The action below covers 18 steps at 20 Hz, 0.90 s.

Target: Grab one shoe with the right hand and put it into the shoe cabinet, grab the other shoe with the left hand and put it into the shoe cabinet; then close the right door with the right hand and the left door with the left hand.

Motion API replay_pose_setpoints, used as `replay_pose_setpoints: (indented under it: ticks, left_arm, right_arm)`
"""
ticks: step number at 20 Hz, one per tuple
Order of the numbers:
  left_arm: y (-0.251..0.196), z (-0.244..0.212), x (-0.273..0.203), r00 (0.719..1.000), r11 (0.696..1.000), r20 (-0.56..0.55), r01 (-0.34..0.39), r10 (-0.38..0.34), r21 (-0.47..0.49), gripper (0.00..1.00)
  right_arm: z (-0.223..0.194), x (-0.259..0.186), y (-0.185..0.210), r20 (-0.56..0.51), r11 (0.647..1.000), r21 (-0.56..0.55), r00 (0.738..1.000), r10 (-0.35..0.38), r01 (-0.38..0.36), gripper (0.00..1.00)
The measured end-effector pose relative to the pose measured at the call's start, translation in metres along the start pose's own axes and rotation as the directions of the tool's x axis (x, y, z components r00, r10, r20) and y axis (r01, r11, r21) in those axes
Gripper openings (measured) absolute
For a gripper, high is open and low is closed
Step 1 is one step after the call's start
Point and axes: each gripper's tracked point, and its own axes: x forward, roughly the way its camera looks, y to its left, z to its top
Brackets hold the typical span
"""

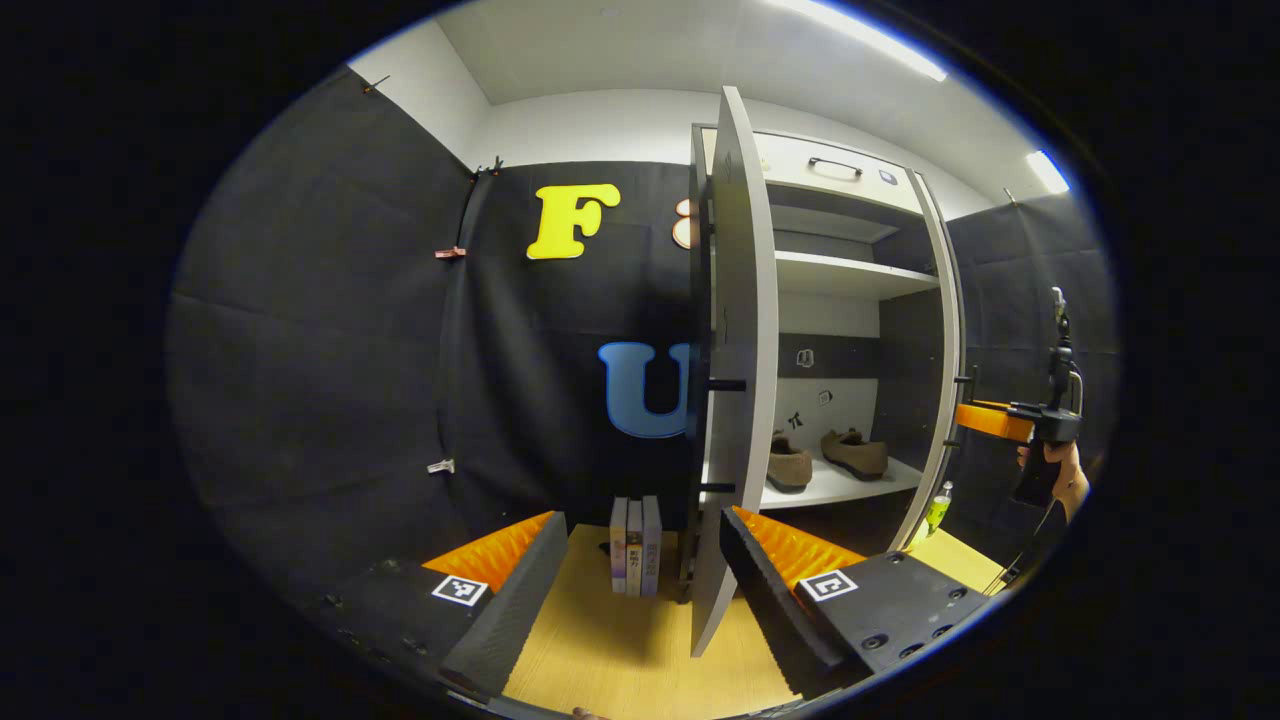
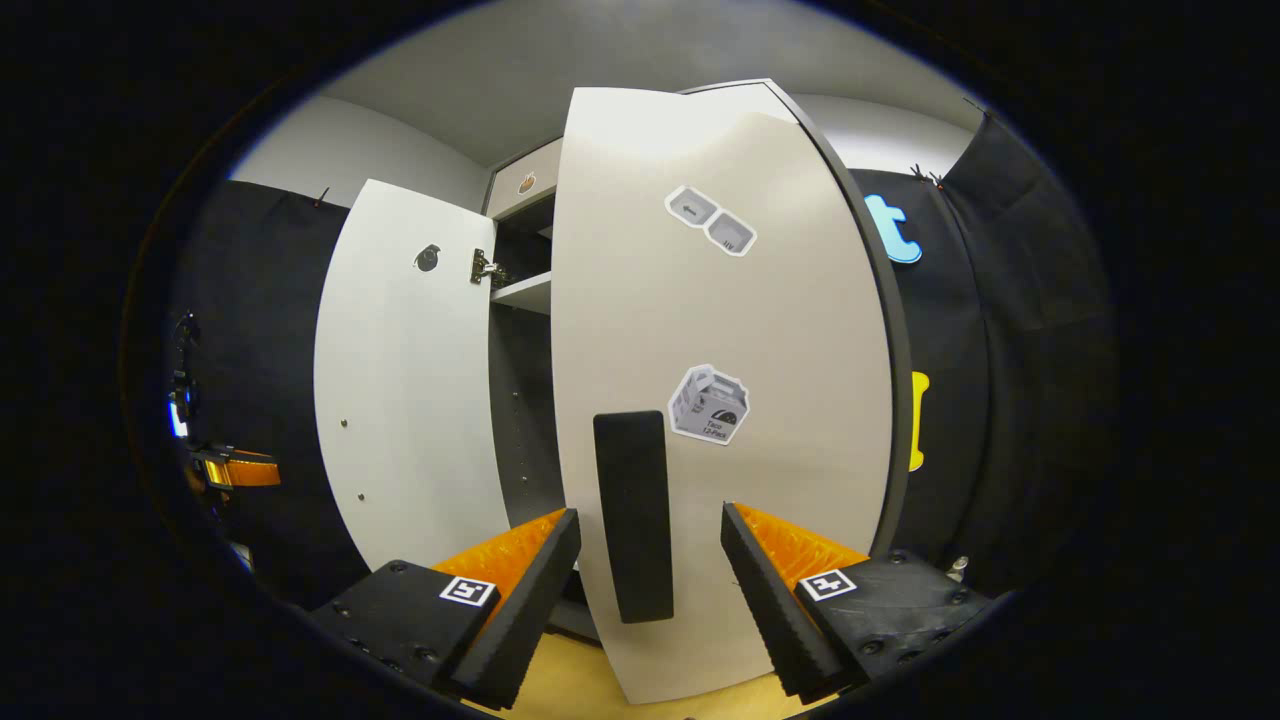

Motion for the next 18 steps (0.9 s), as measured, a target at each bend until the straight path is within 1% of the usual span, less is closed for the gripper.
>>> replay_pose_setpoints:
  ticks: [4, 6, 7, 9, 10, 11, 13, 14, 16, 18]
  left_arm:
    - [-0.013, 0.009, 0.041, 0.996, 0.996, 0.019, 0.087, -0.087, 0.001, 0.97]
    - [-0.012, 0.011, 0.059, 0.995, 0.995, 0.012, 0.094, -0.095, 0.029, 0.95]
    - [-0.014, 0.012, 0.066, 0.995, 0.994, 0.01, 0.103, -0.104, 0.039, 0.97]
    - [-0.023, 0.01, 0.074, 0.991, 0.99, 0.012, 0.133, -0.133, 0.037, 0.97]
    - [-0.022, 0.008, 0.075, 0.991, 0.99, 0.014, 0.135, -0.136, 0.031, 0.95]
    - [-0.023, 0.008, 0.074, 0.99, 0.99, 0.018, 0.141, -0.141, 0.017, 0.93]
    - [-0.029, 0.006, 0.074, 0.987, 0.987, 0.014, 0.163, -0.163, -0.007, 0.93]
    - [-0.034, 0.008, 0.074, 0.985, 0.985, 0.017, 0.172, -0.172, 0.0, 0.94]
    - [-0.045, 0.009, 0.075, 0.982, 0.982, 0.012, 0.189, -0.189, 0.025, 0.95]
    - [-0.063, 0.009, 0.076, 0.974, 0.974, 0.012, 0.227, -0.227, 0.019, 0.94]
  right_arm:
    - [0.004, -0.04, -0.022, -0.001, 0.997, -0.022, 0.997, -0.077, 0.077, 0.94]
    - [0.005, -0.056, -0.032, -0.002, 0.993, -0.024, 0.993, -0.119, 0.119, 0.94]
    - [0.005, -0.063, -0.036, 0.0, 0.99, -0.022, 0.99, -0.138, 0.138, 0.94]
    - [0.007, -0.072, -0.042, 0.001, 0.986, -0.011, 0.986, -0.169, 0.169, 0.94]
    - [0.007, -0.074, -0.044, 0.004, 0.984, -0.005, 0.984, -0.178, 0.178, 0.94]
    - [0.008, -0.074, -0.044, 0.005, 0.983, -0.001, 0.983, -0.182, 0.182, 0.95]
    - [0.006, -0.071, -0.044, 0.001, 0.983, -0.004, 0.983, -0.182, 0.182, 0.97]
    - [0.005, -0.069, -0.042, -0.003, 0.984, -0.009, 0.984, -0.178, 0.178, 0.97]
    - [0.002, -0.065, -0.038, -0.008, 0.987, -0.02, 0.987, -0.162, 0.162, 0.97]
    - [-0.003, -0.061, -0.037, -0.019, 0.988, -0.029, 0.989, -0.15, 0.149, 0.97]
